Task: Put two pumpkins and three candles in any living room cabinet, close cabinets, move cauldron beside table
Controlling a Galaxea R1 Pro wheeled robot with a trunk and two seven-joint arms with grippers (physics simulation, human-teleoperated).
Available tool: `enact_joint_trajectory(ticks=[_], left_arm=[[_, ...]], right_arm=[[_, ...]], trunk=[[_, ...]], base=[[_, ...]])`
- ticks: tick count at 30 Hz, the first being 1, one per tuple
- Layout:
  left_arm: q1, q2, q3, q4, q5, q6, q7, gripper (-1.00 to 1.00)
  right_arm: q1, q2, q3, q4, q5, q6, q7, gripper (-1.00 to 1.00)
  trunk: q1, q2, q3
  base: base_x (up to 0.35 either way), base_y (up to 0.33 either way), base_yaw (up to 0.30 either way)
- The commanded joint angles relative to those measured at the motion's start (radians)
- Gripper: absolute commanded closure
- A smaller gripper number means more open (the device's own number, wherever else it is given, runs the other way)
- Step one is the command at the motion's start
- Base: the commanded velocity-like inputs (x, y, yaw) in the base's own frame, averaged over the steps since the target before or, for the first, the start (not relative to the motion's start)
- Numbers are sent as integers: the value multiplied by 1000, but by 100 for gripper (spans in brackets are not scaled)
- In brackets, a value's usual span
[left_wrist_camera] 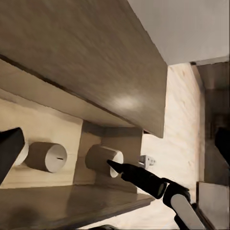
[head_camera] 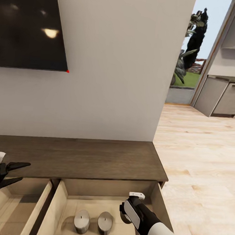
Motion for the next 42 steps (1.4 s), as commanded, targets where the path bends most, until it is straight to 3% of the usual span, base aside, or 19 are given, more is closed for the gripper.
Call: enact_joint_trajectory(ticks=[1, 2, 4, 7, 28, 38, 42], left_arm=[[10, 10, 1, 0, 8, 4, -62, -100], [36, 28, 0, 0, 5, 4, -163, -100], [70, 52, 0, 0, -1, 4, -286, -100], [83, 62, 0, 1, -3, 4, -341, -100], [89, 65, 0, 1, -4, 4, -364, -100], [89, 65, 0, 1, -4, 4, -364, -100], [89, 65, 0, 1, -4, 4, -364, -100]], right_arm=[[-1, 0, 5, -1, -7, -7, -8, 100], [-1, 0, 5, -1, -7, -21, -8, 100], [-1, -1, 5, -1, -7, -32, -8, 100], [-1, -1, 5, -1, -7, -36, -8, 100], [-1, -1, 5, -1, -7, -39, -8, 100], [-1, -1, 5, 0, -7, -39, -8, 100], [-1, -1, 5, -1, -7, -39, -8, 100]], trunk=[[4, -8, -4], [8, -15, -7], [15, -29, -14], [27, -50, -23], [107, -197, -89], [113, -200, -127], [113, -200, -127]], base=[[0, 0, 0], [0, 0, 0], [0, 0, 0], [0, 0, 0], [0, 0, 0], [0, 0, 0], [0, 0, 0]])
